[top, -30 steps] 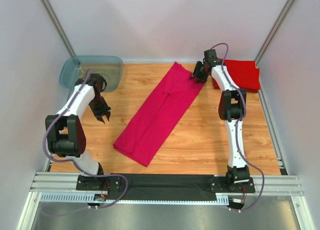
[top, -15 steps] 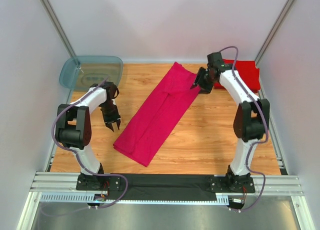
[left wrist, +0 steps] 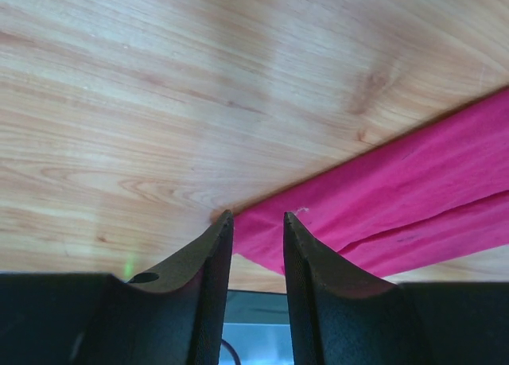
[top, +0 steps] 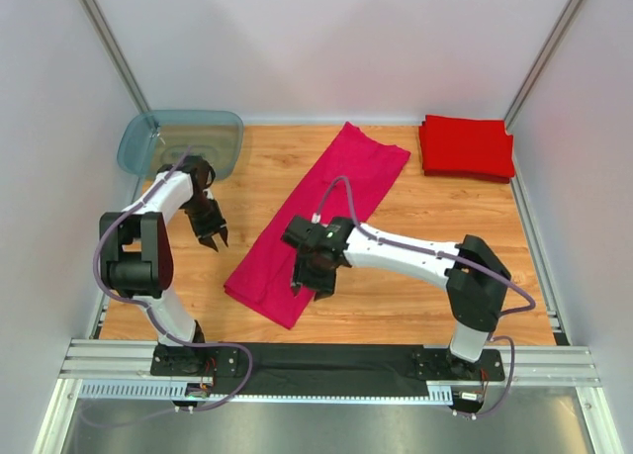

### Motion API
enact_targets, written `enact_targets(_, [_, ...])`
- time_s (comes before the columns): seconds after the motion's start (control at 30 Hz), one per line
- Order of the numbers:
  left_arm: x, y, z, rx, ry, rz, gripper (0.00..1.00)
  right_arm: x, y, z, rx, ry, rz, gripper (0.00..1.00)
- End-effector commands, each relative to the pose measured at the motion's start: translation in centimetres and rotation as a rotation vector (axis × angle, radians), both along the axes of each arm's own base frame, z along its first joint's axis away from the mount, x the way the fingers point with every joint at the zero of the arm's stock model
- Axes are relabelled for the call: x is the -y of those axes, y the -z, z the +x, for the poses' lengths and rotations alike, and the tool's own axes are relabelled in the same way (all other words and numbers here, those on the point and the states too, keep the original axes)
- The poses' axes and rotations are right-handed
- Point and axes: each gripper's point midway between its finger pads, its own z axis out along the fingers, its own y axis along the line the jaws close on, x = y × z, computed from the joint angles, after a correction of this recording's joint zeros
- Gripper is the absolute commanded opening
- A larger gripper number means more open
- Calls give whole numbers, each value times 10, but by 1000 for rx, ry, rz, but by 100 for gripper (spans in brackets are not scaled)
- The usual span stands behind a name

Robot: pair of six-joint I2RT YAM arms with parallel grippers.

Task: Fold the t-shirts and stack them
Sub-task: Fold the tshirt

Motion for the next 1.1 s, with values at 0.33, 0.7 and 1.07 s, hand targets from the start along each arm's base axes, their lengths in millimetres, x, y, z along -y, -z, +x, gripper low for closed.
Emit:
enact_targets(0.33, [14,5,-8,50,7,-149,38,-62,58,-42,-28,-3,42,48])
enact_targets(0.7, [8,5,-13,43,41,-117,38,-25,78,-60,-64,8,-155,39])
enact_targets(1.07, [33,-23,-31,79,171,-155,38,13,89,-67,-8,-29,-192,2])
